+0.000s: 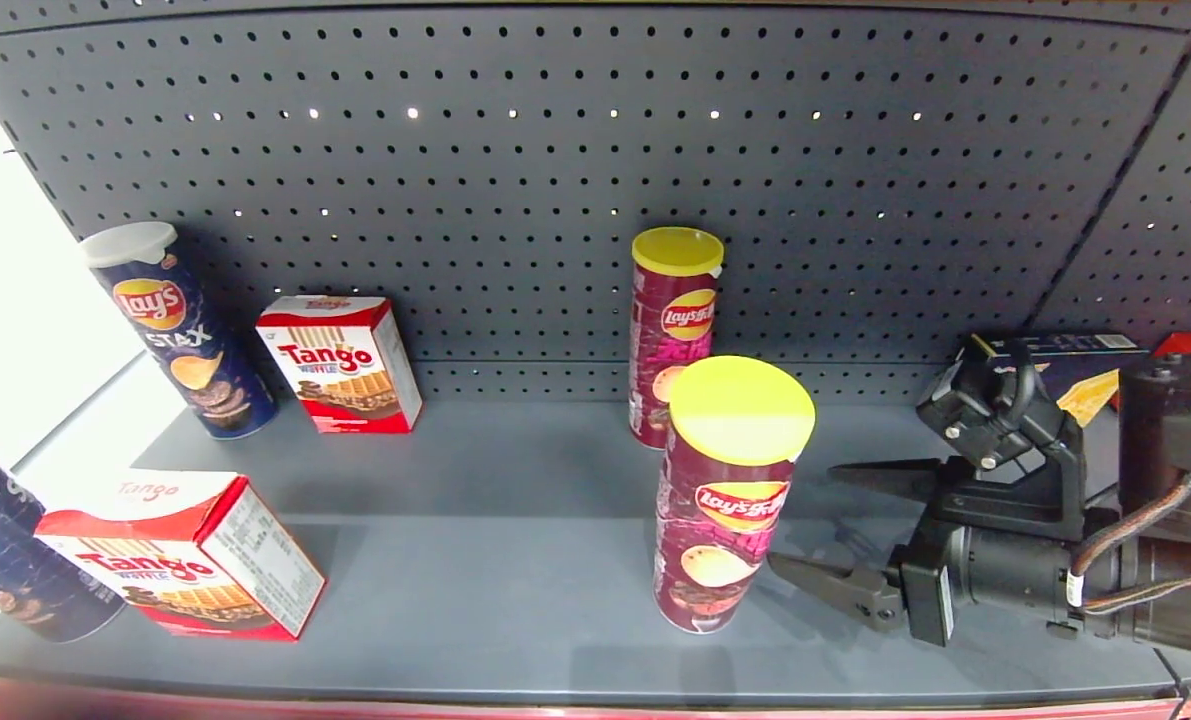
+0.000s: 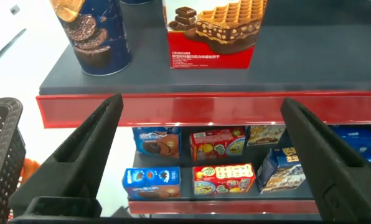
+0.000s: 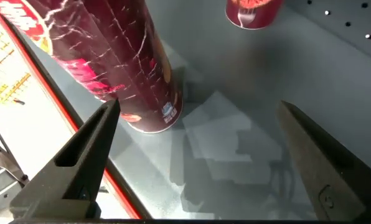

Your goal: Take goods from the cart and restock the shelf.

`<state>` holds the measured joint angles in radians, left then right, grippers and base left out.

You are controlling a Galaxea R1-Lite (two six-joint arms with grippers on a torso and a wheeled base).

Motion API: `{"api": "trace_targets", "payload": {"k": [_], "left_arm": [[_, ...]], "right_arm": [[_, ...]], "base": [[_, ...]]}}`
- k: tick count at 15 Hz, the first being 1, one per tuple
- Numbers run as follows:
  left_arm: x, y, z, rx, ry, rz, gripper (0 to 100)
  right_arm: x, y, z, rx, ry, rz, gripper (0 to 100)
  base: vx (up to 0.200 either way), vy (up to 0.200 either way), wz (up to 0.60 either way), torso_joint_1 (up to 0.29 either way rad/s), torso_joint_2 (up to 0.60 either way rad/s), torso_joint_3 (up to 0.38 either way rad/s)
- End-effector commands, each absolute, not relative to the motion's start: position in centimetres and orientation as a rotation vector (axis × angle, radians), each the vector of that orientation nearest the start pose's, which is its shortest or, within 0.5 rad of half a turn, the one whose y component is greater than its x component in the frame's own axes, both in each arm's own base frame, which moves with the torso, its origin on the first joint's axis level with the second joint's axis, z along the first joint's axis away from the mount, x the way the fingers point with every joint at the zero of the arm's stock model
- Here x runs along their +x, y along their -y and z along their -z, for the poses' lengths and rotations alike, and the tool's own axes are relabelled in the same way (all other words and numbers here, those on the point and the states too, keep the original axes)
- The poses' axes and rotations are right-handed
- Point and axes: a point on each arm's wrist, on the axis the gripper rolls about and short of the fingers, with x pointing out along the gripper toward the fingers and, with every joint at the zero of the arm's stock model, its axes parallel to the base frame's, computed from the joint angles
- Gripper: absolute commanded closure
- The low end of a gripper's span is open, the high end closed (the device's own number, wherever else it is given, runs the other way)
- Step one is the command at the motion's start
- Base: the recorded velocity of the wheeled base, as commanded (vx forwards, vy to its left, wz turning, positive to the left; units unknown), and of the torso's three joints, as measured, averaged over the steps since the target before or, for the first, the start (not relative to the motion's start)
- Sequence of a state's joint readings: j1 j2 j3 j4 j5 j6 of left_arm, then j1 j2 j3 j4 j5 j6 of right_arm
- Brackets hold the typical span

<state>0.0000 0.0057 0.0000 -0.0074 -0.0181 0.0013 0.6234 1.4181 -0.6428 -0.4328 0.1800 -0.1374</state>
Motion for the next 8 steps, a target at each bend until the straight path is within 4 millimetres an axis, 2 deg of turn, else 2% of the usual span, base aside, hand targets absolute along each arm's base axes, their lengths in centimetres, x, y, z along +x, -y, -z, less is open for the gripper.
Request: {"api": "trace_targets", "payload": {"k": [1,8], "left_arm": [[-2.21,0.04,-7.65,0.002,-0.002,0.018,0],[-2.21,0.04,-7.65,0.0,-0.002,0.018,0]], "right_arm": [[18.7,-13.93,-19.05,-0.21,-0.303,-0.819,0],[18.77,-13.89,-18.7,-0.214,-0.317,-0.817,0]], "base": [[0.0,0.0,0.0,0.0,0.0,0.0],[0.0,0.0,0.0,0.0,0.0,0.0]]}}
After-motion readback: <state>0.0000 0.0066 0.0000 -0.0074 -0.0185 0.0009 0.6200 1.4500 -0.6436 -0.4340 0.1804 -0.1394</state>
